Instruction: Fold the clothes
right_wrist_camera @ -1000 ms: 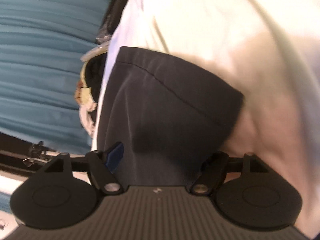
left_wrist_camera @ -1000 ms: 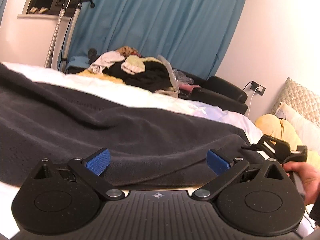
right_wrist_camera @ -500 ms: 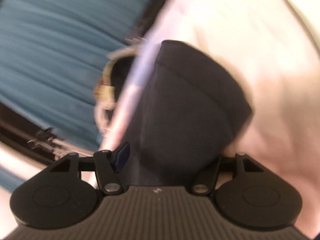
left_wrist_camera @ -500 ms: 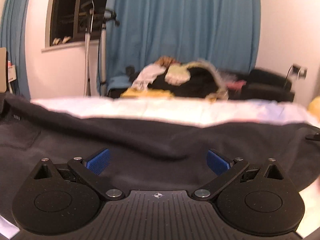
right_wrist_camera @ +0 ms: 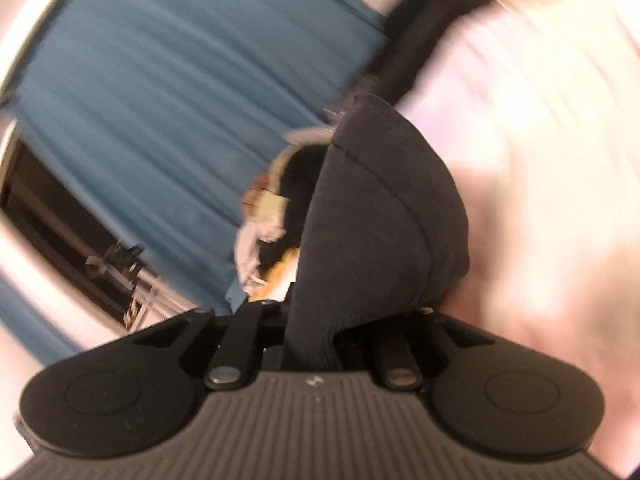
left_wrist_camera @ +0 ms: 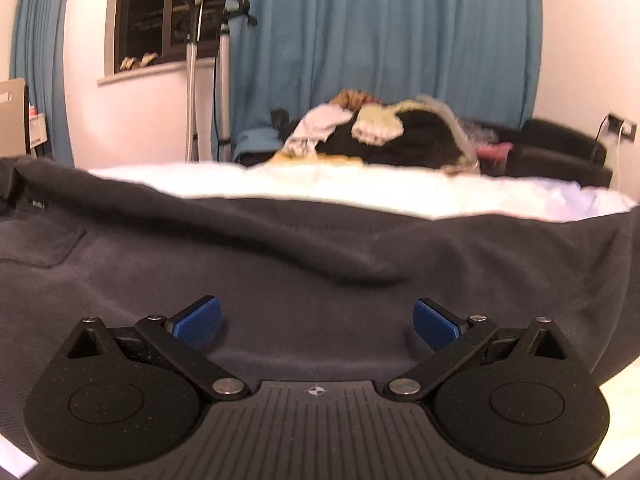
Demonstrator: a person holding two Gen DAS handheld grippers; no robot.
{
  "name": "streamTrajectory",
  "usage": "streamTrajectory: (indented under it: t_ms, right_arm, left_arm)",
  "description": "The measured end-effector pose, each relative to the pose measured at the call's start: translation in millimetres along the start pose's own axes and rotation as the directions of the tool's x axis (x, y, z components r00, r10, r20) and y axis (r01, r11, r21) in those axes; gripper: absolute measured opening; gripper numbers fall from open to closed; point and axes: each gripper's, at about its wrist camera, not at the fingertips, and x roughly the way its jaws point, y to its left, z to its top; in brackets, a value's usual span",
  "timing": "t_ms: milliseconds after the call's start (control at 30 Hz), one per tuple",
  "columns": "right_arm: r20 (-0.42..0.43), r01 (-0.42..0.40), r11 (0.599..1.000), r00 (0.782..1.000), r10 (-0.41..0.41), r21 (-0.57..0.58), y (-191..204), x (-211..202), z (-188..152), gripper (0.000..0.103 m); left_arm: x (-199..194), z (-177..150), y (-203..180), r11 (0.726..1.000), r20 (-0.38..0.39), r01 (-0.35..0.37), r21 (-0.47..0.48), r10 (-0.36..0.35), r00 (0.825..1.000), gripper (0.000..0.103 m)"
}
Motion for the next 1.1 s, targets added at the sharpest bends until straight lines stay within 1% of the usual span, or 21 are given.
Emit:
streamTrajectory:
  t_ms: [133, 167, 300, 367, 400, 467, 500, 567, 633, 700, 767, 833, 867, 933, 967, 1000, 1033, 1067, 1100]
  right_arm:
    - [0.042, -0.037, 0.991, 0.998, 0.043, -0.13, 56, -8, -1, 0.013]
    - [0.045, -0.046, 0.985, 0.997, 0.055, -0.167, 72, -8, -3, 0.013]
    - [0.04, -0.102, 0.944, 0.992, 0.121, -0.313, 138, -4, -30, 0.013]
    - [0.018, -0.128, 0.914, 0.989, 0.146, -0.384, 170, 3, -51, 0.013]
    - [-0.003, -0.149, 0.892, 0.987, 0.163, -0.428, 186, 10, -66, 0.013]
    - [-0.055, -0.191, 0.836, 0.98, 0.191, -0.514, 217, 32, -99, 0.013]
    - [-0.09, -0.214, 0.801, 0.976, 0.198, -0.559, 229, 39, -121, 0.013]
    - [-0.171, -0.258, 0.715, 0.966, 0.193, -0.649, 249, 45, -176, 0.013]
    - [-0.26, -0.299, 0.632, 0.953, 0.156, -0.715, 257, 53, -233, 0.014]
    - [-0.348, -0.325, 0.567, 0.935, 0.07, -0.757, 251, 66, -284, 0.014]
    - [-0.393, -0.322, 0.531, 0.919, -0.021, -0.783, 240, 76, -317, 0.017]
    - [-0.394, -0.326, 0.523, 0.919, -0.022, -0.788, 237, 72, -318, 0.022]
    - [-0.398, -0.33, 0.518, 0.917, -0.023, -0.789, 235, 71, -317, 0.024]
    - [-0.453, -0.377, 0.493, 0.891, -0.038, -0.784, 237, 75, -307, 0.046]
    - [-0.462, -0.387, 0.462, 0.885, -0.058, -0.798, 244, 80, -300, 0.05]
    - [-0.469, -0.398, 0.429, 0.88, -0.071, -0.811, 245, 71, -293, 0.056]
    - [-0.486, -0.418, 0.412, 0.871, -0.072, -0.81, 244, 56, -288, 0.062]
    - [-0.51, -0.441, 0.41, 0.857, -0.072, -0.799, 243, 43, -284, 0.063]
    - [-0.53, -0.457, 0.42, 0.845, -0.071, -0.784, 241, 35, -274, 0.066]
  left_arm:
    - [-11, 11, 13, 0.998, 0.044, 0.021, -0.053, -0.019, 0.999, 0.103]
    - [-16, 16, 20, 0.997, 0.061, 0.014, -0.081, -0.009, 0.998, 0.103]
    - [-40, 37, 56, 0.977, 0.133, -0.026, -0.214, 0.056, 0.99, 0.103]
    - [-55, 48, 76, 0.957, 0.163, -0.079, -0.279, 0.129, 0.978, 0.103]
    - [-63, 53, 86, 0.944, 0.175, -0.101, -0.315, 0.163, 0.971, 0.103]
    - [-80, 59, 106, 0.923, 0.217, -0.091, -0.374, 0.182, 0.959, 0.103]
    - [-87, 61, 115, 0.914, 0.234, -0.083, -0.398, 0.188, 0.954, 0.103]
    - [-96, 63, 131, 0.897, 0.248, -0.075, -0.436, 0.2, 0.948, 0.103]
    - [-100, 62, 147, 0.881, 0.251, -0.067, -0.469, 0.205, 0.946, 0.103]
    - [-99, 59, 160, 0.865, 0.241, -0.06, -0.499, 0.205, 0.949, 0.103]
    - [-98, 56, 171, 0.848, 0.225, -0.05, -0.528, 0.196, 0.954, 0.103]
    - [-97, 53, 178, 0.833, 0.212, -0.033, -0.552, 0.178, 0.961, 0.103]
    - [-96, 52, 180, 0.831, 0.207, -0.029, -0.556, 0.173, 0.963, 0.103]
    - [-97, 52, 182, 0.832, 0.203, -0.016, -0.555, 0.155, 0.967, 0.103]
    - [-98, 52, 182, 0.83, 0.205, 0.0, -0.558, 0.137, 0.969, 0.103]
    - [-100, 53, 182, 0.827, 0.208, 0.02, -0.562, 0.118, 0.971, 0.103]
    - [-101, 53, 181, 0.826, 0.212, 0.041, -0.562, 0.096, 0.973, 0.103]
    - [-103, 53, 178, 0.831, 0.212, 0.056, -0.554, 0.076, 0.974, 0.103]
    - [-105, 52, 175, 0.837, 0.21, 0.069, -0.543, 0.056, 0.976, 0.103]
